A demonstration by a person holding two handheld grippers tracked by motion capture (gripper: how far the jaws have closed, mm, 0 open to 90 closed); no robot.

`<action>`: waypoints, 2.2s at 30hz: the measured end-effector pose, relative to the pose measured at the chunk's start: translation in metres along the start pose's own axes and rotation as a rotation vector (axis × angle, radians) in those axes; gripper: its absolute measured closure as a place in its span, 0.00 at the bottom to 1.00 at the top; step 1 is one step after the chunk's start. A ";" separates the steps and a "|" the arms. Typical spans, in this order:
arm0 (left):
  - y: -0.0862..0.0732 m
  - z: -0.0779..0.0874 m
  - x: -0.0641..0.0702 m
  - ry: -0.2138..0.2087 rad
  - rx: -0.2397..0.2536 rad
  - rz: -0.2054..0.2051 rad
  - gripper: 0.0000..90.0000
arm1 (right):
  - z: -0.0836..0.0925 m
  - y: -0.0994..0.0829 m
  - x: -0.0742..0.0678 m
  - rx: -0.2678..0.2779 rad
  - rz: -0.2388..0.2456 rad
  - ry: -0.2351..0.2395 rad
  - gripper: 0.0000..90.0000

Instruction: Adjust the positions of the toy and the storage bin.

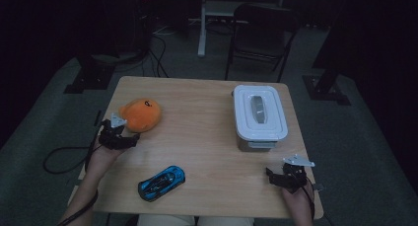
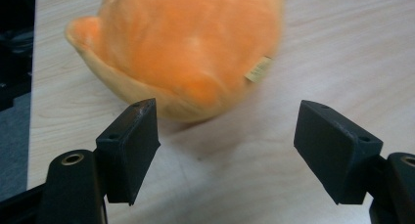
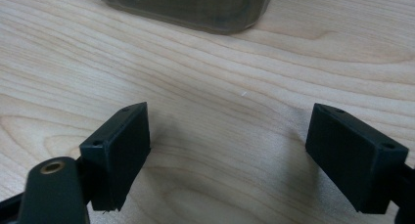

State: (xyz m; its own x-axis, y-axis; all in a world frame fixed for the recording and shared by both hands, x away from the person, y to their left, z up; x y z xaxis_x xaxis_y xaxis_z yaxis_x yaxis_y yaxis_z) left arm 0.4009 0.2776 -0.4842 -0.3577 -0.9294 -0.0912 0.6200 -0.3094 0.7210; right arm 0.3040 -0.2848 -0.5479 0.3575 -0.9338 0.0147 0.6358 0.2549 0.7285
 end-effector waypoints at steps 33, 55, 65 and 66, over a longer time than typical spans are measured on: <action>-0.013 0.008 0.013 0.049 -0.031 -0.039 0.88 | 0.000 0.000 0.000 0.001 -0.003 -0.002 0.18; -0.065 0.072 0.061 -0.060 -0.052 -0.080 0.86 | 0.000 0.000 0.000 0.001 -0.003 -0.005 0.18; -0.080 0.088 0.054 -0.060 -0.031 -0.037 0.83 | 0.000 0.000 0.000 0.002 -0.003 -0.005 0.18; -0.079 0.090 0.053 -0.057 -0.014 -0.031 0.81 | 0.000 0.000 0.000 0.001 -0.003 -0.005 0.18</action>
State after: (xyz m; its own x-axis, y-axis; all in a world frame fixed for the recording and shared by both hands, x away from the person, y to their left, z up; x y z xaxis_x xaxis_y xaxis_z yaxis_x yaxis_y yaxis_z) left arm 0.2702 0.2706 -0.4846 -0.4161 -0.9063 -0.0737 0.6175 -0.3412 0.7087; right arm 0.3042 -0.2852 -0.5480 0.3521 -0.9358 0.0157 0.6361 0.2516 0.7295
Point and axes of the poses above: each handheld gripper's, and its own axes: z roughly backward along the jaws, y roughly out of its top, x roughly to its right, the point moved 3 cm from there along -z, roughly forward along the jaws, and after that the axes turned 2 degrees about z, right-handed, at the moved point
